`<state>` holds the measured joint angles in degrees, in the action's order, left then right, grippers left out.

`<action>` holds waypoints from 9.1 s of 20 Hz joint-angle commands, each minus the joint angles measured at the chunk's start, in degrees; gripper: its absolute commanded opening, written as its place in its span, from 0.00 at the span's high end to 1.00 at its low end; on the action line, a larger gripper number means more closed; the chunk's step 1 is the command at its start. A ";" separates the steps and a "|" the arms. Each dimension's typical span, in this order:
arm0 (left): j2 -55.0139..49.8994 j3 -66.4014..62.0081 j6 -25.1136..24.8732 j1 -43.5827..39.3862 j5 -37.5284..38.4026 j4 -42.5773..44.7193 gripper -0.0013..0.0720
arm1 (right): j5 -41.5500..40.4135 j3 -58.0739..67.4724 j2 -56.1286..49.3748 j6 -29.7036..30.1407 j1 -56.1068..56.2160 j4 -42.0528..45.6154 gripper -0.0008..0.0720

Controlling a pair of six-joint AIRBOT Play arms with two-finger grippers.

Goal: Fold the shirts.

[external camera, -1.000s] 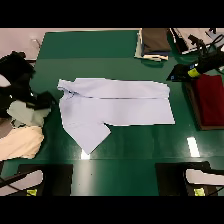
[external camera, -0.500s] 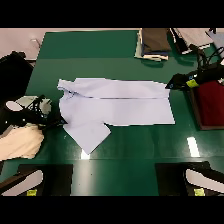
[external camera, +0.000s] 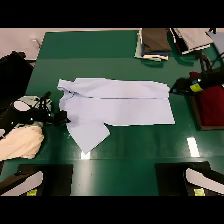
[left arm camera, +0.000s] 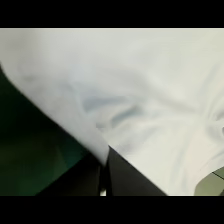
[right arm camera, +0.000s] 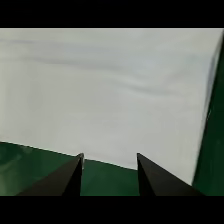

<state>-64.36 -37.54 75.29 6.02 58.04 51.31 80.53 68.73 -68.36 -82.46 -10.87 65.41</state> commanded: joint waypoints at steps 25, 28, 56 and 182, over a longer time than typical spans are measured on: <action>10.64 -20.98 2.78 -0.63 9.33 2.32 0.95 | -10.82 -12.09 4.11 13.11 -7.63 -18.80 0.96; 16.68 -37.40 4.07 -0.63 11.76 2.32 0.95 | -8.66 1.55 12.98 13.09 -7.91 -18.75 0.96; -24.52 -50.18 6.71 -0.63 13.84 6.45 0.95 | -1.86 22.08 -20.24 2.38 3.19 10.62 0.96; -27.39 -39.30 8.20 -26.62 -7.06 -2.89 0.95 | -4.48 -0.46 -30.45 18.05 -10.12 -24.06 0.92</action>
<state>-89.19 -75.37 82.15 -16.03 54.89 48.51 76.99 67.29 -98.24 -66.59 -23.27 45.21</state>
